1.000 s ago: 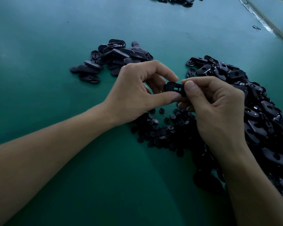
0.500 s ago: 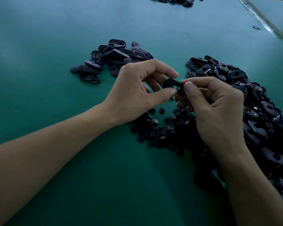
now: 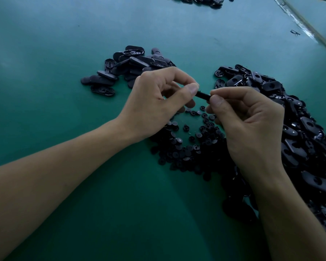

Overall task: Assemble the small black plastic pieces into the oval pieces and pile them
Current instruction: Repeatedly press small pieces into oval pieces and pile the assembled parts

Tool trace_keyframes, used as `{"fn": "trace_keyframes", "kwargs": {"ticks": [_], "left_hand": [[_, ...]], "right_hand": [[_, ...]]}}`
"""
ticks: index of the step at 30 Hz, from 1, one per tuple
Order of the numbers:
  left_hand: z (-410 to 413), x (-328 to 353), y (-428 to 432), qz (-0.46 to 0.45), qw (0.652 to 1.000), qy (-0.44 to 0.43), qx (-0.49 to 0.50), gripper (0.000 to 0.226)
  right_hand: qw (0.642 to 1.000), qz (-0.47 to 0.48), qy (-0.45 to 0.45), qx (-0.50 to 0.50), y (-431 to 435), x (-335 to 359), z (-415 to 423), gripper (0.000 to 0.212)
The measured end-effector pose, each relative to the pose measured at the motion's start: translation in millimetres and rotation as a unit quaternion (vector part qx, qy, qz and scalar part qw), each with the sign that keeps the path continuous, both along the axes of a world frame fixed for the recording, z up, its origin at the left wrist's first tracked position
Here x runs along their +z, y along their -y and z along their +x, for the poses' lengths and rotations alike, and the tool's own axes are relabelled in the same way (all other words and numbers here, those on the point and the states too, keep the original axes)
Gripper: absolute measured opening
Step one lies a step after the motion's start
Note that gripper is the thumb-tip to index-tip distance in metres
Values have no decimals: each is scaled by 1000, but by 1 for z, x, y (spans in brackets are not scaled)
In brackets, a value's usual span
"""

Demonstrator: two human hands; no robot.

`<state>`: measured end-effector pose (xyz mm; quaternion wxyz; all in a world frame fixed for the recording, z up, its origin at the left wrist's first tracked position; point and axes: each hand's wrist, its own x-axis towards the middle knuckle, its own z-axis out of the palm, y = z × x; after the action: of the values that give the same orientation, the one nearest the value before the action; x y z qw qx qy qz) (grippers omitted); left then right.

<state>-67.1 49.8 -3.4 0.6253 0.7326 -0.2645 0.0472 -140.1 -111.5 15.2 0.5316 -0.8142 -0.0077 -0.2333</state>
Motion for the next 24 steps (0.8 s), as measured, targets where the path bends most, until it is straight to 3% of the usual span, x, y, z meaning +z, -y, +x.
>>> {"fn": "trace_keyframes", "kwargs": {"ticks": [4,18,24], "left_hand": [[-1,1,1,1,1000,4,-3,4],[-1,0,-3,0,1000,-4,-15,24],[-2,-1,-1,7,1000,8,-11,21]], "right_hand": [[1000,-1,2,3,0,0,0,16],[1000,18,9,17,1,-1,2,32],[1000,22,10,19,1,-2,2,31]]}}
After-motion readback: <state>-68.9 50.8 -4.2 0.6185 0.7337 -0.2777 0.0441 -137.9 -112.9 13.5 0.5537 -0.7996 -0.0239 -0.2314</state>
